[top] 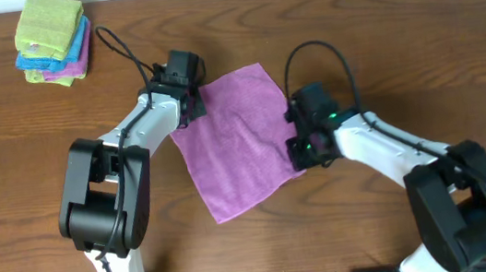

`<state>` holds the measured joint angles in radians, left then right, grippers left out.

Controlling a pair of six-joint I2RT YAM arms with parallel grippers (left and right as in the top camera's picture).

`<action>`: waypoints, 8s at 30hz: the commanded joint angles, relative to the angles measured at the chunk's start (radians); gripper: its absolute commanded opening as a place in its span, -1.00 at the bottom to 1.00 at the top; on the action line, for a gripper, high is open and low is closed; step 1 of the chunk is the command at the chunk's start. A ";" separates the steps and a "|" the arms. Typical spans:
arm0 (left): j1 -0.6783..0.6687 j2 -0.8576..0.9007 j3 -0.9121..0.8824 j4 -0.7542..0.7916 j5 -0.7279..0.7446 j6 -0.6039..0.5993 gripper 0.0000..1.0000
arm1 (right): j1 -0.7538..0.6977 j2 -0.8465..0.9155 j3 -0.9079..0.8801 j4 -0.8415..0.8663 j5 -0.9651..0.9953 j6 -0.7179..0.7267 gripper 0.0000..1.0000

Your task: Fold the cloth

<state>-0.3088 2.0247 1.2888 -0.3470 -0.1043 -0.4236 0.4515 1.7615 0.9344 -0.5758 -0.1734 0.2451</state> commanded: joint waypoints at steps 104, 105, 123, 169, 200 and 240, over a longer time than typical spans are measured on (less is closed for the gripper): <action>0.033 -0.164 0.005 -0.082 0.228 -0.084 -0.89 | -0.114 -0.029 0.322 0.060 0.244 0.072 -0.98; 0.033 -0.192 0.005 -0.093 0.225 -0.083 -0.89 | -0.114 -0.055 0.322 0.035 0.244 0.072 -0.97; 0.033 -0.914 -0.280 -0.488 0.294 0.008 -0.88 | -0.114 -0.834 0.000 -0.394 -0.068 0.123 -0.97; 0.308 -0.663 -0.964 0.167 0.857 0.087 0.21 | -0.328 -0.520 -0.584 0.177 -0.363 0.271 0.24; 0.190 -0.577 -0.968 0.105 0.768 -0.004 -0.21 | -0.328 -0.453 -0.584 0.248 -0.422 0.274 -0.06; 0.190 -0.716 -0.616 0.255 0.806 -0.078 -0.88 | -0.328 -0.481 -0.300 0.278 -0.454 0.270 -0.97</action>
<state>-0.1150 1.2701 0.6533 -0.1188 0.7647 -0.5198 0.1284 1.2446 0.6037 -0.3122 -0.6914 0.5297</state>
